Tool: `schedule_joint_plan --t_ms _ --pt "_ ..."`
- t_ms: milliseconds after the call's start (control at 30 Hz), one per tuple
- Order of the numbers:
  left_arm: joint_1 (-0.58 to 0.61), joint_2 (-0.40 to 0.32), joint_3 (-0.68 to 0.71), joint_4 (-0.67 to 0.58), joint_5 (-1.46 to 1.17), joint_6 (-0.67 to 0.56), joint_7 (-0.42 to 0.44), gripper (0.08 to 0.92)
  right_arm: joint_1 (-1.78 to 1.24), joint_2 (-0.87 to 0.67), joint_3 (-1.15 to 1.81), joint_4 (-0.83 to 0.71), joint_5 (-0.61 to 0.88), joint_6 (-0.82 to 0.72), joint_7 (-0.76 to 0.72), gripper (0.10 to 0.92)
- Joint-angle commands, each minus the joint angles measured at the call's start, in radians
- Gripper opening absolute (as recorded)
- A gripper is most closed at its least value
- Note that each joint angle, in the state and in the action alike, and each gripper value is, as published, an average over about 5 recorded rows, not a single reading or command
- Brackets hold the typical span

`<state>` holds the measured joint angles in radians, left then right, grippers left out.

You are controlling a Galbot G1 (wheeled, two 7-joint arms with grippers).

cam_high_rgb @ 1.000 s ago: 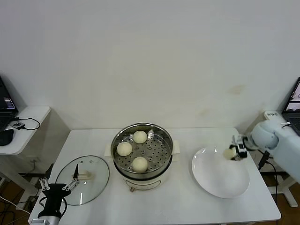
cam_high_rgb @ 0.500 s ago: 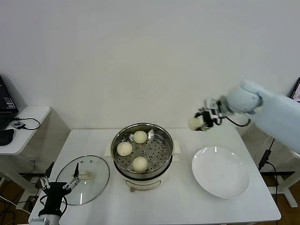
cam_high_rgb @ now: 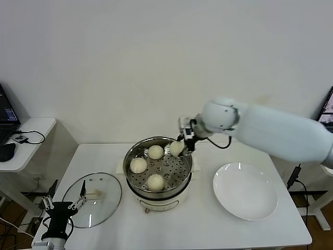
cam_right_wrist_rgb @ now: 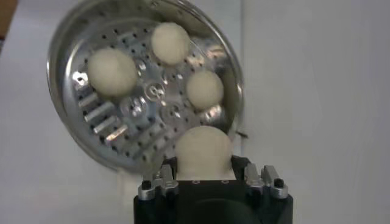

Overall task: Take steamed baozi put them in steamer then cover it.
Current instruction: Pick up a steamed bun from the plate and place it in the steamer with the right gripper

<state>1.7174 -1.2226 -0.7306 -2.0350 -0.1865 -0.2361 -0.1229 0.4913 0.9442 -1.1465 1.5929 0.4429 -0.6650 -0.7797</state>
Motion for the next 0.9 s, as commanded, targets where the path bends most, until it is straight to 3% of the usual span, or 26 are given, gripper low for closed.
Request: schedule_joint_plan --t_ms 33,700,900 --pt "-0.003 0.001 0.0 0.001 0.0 0.0 0.0 0.823 -0.06 0.145 -0.07 -0.059 0.056 -0.059 0.085 0.568" --pt "-0.005 -0.01 0.003 0.007 0.0 -0.001 -0.001 0.823 -0.117 0.154 -0.068 -0.127 -0.075 -0.061 0.063 0.568" --pt "-0.005 -0.011 0.004 0.004 0.001 0.0 -0.001 0.823 -0.102 0.129 -0.031 -0.096 -0.052 -0.061 0.066 0.653"
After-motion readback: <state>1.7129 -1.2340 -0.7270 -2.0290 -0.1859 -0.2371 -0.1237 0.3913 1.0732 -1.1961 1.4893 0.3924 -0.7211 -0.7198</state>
